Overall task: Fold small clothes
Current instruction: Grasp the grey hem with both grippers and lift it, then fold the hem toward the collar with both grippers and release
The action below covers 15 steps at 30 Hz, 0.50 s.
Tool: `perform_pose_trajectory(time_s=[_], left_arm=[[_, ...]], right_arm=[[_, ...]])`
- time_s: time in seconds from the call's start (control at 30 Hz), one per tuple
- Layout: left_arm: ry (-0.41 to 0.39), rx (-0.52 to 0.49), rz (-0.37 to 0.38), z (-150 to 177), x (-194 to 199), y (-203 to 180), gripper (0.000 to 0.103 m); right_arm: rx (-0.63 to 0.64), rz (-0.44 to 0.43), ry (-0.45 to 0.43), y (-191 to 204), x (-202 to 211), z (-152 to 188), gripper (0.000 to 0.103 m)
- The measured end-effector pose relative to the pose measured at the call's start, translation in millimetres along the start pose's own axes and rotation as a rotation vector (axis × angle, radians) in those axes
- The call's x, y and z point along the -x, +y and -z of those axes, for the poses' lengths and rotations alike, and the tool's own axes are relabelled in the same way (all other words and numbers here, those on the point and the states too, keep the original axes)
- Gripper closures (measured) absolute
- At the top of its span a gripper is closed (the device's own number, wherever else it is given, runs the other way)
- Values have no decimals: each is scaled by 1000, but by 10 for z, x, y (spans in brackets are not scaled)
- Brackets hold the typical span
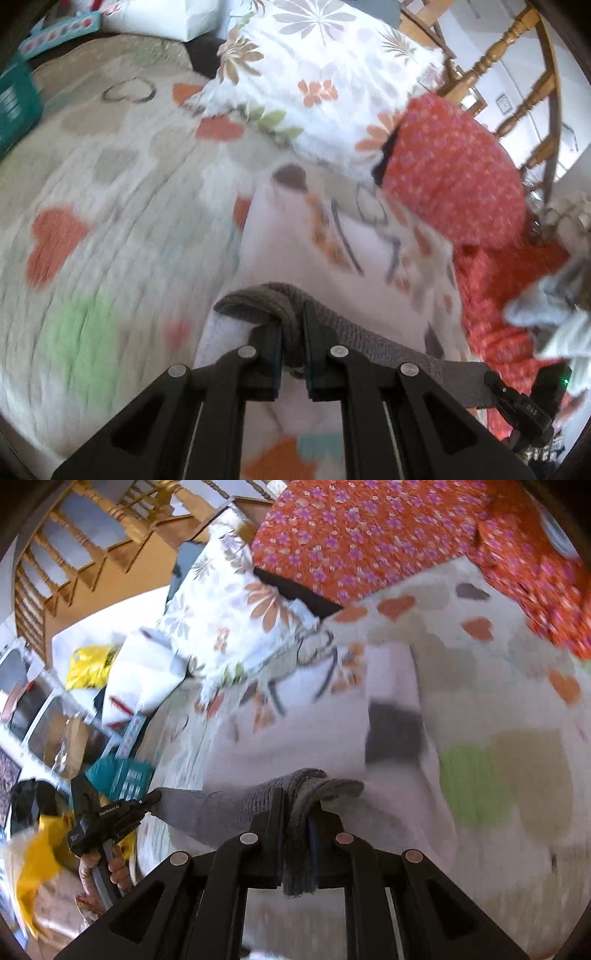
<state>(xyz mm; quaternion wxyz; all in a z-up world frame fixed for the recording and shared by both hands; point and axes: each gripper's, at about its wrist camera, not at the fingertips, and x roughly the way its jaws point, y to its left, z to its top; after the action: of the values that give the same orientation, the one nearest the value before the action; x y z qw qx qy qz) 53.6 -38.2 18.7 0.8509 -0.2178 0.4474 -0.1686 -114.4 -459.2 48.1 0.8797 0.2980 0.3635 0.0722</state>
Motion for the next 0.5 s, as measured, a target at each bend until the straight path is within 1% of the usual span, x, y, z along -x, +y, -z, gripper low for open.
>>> perform_pose_trajectory(time_s=[0.03,0.1,0.2,0.27,0.37,0.4,0.43,0.47,0.5], left_arm=[[0,9,-6,-128,-137,-28,94],[6,27,-12,-351,-435,-54,94],[34,37,-33,-516,-815,-50,94],[58,42,-56,-593,-1069,-40,94],[72,84,-49,-729,-1324,19,92],[60,101,-50,-760,-1354,28,88],[45,116,-53,-792,-1374,37,77],[30,126,-55,-823,-1381,40,69],[15,131,-54,-843,-1372,41,57]], right_arm=[[-4,11,-1,5,-107,-105,92],[-12,61,2,-22,-442,-366,92],[-58,108,18,-201,-902,-641,92],[-100,117,26,-368,-1171,-792,91],[-164,92,35,-591,-1444,-993,91],[-182,91,32,-649,-1515,-1062,90],[-203,82,25,-717,-1575,-1132,88],[-229,69,11,-800,-1643,-1216,88],[-243,71,0,-854,-1679,-1265,88]])
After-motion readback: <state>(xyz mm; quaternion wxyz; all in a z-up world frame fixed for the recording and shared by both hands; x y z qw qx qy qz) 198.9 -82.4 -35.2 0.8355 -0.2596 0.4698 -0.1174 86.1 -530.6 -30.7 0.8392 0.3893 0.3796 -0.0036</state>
